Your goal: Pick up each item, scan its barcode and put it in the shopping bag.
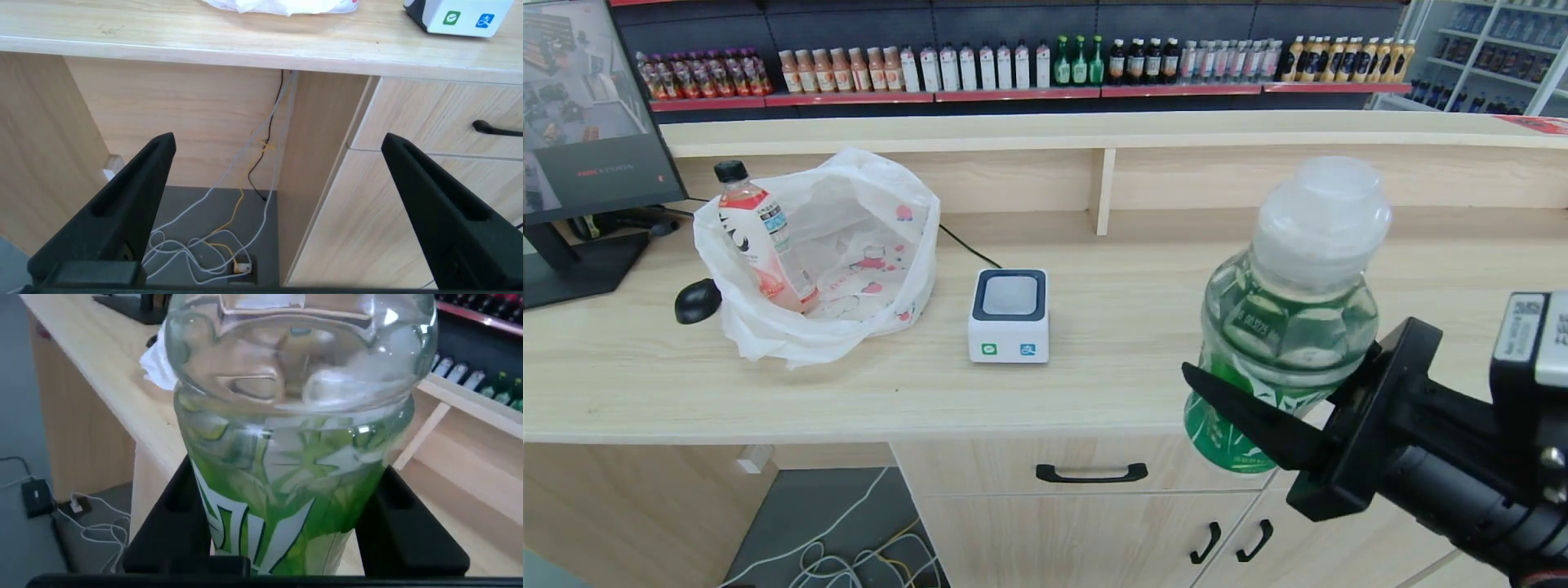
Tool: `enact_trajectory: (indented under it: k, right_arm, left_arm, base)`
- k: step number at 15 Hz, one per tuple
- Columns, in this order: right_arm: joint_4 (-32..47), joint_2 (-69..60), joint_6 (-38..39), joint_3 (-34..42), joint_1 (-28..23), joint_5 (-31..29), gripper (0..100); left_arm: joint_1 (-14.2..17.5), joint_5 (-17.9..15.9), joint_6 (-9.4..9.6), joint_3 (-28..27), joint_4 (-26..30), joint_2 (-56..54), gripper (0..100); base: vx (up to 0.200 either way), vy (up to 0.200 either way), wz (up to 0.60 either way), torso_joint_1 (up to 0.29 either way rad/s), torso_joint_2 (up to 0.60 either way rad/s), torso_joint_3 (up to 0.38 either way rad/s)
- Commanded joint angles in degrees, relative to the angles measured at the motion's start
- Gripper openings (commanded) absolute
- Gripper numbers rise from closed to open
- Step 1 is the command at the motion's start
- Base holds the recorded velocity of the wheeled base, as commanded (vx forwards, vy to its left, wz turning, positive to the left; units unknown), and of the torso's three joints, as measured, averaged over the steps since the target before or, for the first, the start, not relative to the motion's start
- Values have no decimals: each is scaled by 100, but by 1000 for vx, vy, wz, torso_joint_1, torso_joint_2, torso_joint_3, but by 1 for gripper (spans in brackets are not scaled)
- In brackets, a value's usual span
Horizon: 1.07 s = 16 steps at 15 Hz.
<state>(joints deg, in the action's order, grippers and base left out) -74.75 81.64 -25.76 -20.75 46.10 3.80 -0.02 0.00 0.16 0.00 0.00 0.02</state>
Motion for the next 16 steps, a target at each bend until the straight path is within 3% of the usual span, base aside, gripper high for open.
enact_trajectory:
  k: [1, 3, 8, 16]
  right_arm:
    - [-4, -17, -544, 89, 821, -257, 0]
    - [-4, 27, -1168, 194, 1392, -486, 0]
    - [-321, 1, -2724, 888, 1700, -565, 0]
    - [-470, -43, -3743, 1020, 2236, -539, 0]
  left_arm:
    - [2, 0, 2, 0, 0, -2, 100]
    - [2, 0, 2, 0, 0, -2, 100]
    - [2, 0, 2, 0, 0, -2, 100]
    - [2, 0, 2, 0, 0, -2, 100]
  base:
    - [0, 0, 0, 0, 0, 0]
    - [0, 0, 0, 0, 0, 0]
    - [0, 0, 0, 0, 0, 0]
    - [0, 0, 0, 0, 0, 0]
